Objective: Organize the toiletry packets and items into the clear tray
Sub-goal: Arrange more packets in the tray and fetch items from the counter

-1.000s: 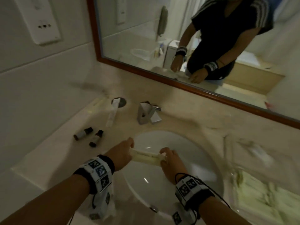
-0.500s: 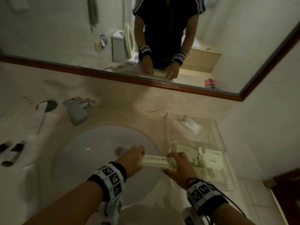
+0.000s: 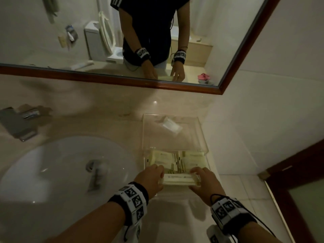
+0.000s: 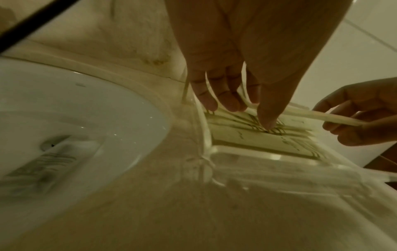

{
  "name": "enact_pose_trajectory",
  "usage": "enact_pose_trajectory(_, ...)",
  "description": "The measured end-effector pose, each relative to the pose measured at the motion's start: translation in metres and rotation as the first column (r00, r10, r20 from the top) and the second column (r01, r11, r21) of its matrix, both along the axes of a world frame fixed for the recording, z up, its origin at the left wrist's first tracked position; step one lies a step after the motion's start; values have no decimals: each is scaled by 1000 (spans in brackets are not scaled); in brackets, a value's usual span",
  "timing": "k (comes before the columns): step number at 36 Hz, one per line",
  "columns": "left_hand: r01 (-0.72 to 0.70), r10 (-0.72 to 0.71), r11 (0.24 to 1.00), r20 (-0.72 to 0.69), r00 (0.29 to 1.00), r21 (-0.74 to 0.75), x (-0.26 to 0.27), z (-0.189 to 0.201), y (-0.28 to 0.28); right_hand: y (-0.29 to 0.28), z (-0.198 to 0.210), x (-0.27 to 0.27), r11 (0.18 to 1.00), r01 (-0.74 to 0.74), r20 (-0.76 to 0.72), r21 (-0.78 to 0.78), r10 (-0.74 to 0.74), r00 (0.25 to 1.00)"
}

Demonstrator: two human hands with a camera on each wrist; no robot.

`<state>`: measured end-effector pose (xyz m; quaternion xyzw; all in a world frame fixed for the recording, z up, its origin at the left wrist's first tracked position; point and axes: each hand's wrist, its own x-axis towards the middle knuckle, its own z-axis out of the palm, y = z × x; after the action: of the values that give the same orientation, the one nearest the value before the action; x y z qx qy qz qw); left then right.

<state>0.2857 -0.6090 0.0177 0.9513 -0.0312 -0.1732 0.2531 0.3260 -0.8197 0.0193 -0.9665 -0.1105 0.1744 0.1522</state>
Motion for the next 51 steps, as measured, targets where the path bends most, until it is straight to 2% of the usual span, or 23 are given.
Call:
enact_pose_trajectory(9, -33, 33, 999, 16, 999, 6, 18, -17, -28, -21, -17, 20, 987, -36, 49, -159, 44, 998)
enact_pose_trajectory(14, -15, 15, 1000, 3, 1000, -18, 21, -25, -32, -23, -26, 25, 982, -53, 95, -182, 72, 993)
enact_pose_trajectory(18, -31, 33, 997, 24, 999, -77, 20, -30, -33, -22, -26, 23, 987, -39, 136, -156, 60, 989)
enact_pose_trajectory(23, -65, 71, 990, 46, 996, -127, 14, -35, -29, -23, -27, 22, 993, -97, 53, -60, 100, 994)
enact_pose_trajectory(26, -86, 92, 986, 37, 995, -140, 12, -37, -26, -19, -26, 23, 996, -85, 56, -14, 86, 995)
enact_pose_trajectory(35, -54, 61, 989, 49, 997, -141, 16, -40, -28, -13, -32, 20, 999, -22, 16, -44, 22, 1000)
enact_pose_trajectory(47, -48, 50, 998, 44, 998, -49, 8, -33, -16, -6, -13, 16, 998, 9, -43, -63, -12, 999)
enact_pose_trajectory(51, -57, 53, 997, 86, 995, 50, 1, -19, -2, 7, 1, 17, 999, -14, -31, -41, 13, 999)
